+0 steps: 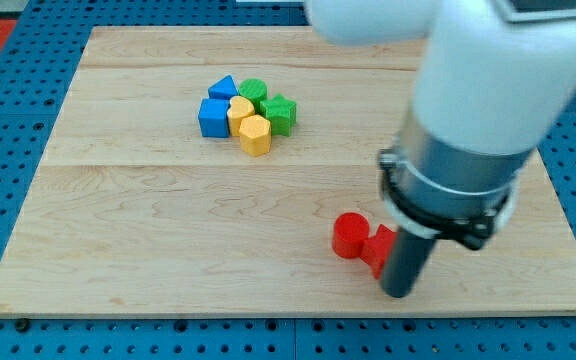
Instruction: Move the red star towards up
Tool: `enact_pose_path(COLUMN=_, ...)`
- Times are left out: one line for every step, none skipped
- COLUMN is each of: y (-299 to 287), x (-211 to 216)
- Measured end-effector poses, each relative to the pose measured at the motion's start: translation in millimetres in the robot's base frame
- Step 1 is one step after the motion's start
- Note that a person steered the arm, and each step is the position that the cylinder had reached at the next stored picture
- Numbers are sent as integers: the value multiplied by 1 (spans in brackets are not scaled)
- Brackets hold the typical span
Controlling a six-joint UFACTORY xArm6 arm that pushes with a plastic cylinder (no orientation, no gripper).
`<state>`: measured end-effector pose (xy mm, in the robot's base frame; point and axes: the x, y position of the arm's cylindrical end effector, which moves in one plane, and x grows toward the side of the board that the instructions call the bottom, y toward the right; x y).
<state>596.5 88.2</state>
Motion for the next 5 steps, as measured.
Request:
enact_pose_path(y=-30, x=-1)
enact_pose_path(y=-41, x=-2)
enact_pose_path(y=-30, x=-6)
enact_pose_path(y=11, x=-31)
enact_pose_path(y=23, x=-44)
